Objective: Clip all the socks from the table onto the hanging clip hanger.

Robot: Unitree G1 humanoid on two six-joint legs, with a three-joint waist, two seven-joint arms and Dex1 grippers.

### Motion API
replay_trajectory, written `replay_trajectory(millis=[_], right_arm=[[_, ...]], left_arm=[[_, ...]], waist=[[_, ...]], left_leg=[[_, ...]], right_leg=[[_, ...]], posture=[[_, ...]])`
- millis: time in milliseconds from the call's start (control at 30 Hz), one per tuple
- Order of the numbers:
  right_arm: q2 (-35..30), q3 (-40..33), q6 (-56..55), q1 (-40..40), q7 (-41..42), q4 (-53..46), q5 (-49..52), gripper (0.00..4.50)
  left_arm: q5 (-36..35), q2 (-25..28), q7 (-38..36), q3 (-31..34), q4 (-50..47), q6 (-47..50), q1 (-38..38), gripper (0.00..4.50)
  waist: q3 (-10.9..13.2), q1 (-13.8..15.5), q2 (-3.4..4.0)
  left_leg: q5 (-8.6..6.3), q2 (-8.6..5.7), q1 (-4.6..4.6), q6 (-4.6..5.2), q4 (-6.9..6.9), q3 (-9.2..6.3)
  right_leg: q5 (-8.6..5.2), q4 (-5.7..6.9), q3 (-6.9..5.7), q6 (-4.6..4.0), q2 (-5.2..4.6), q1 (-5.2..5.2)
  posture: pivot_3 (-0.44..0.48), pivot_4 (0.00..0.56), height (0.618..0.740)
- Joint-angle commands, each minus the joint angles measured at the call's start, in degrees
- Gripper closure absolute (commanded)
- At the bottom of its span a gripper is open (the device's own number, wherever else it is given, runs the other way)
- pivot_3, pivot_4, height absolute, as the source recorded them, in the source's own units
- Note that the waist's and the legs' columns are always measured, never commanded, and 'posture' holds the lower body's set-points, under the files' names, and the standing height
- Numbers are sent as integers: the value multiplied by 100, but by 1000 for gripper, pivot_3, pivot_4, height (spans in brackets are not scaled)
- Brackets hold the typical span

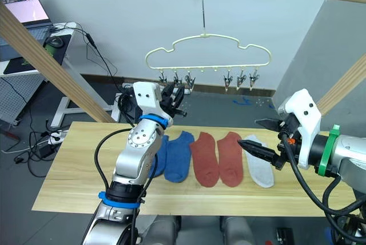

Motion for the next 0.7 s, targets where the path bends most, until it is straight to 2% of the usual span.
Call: replay_trajectory(millis=[33,300,400,500,700], right_arm=[[-230,-194,-388,180,-445,-48,519,576],[-1015,14,-1556,941,-1602,109,1709,576],[-1340,122,-1991,1215,-1927,150,2043,576],[-1649,221,-2388,1455,-2156,166,2289,576],[-2085,347,-2951,1775,-2378,193,2512,576]], left_arm=[[-1,-88,41,113,100,-176,-204,3162],[-214,-234,-53,330,365,-185,-414,3162],[-178,-230,-19,370,411,-212,-453,2609],[-164,-221,-10,390,413,-227,-473,1808],[-160,-218,-10,438,437,-184,-554,1808]], waist=[[0,-22,0],[0,-121,0],[0,-140,0],[0,-141,0],[0,-140,-1]], left_leg=[[0,0,0,0,0,0],[0,-1,-2,0,6,2],[0,-1,-1,0,8,4],[1,-1,0,1,12,3],[1,-1,-2,1,23,3]], right_leg=[[0,0,0,0,0,0],[1,1,3,2,0,1],[1,3,5,2,0,1],[1,9,6,3,1,1],[2,10,8,6,2,2]], posture=[[-80,232,740],[-94,232,740],[-94,237,740],[-92,240,740],[-91,242,740]])
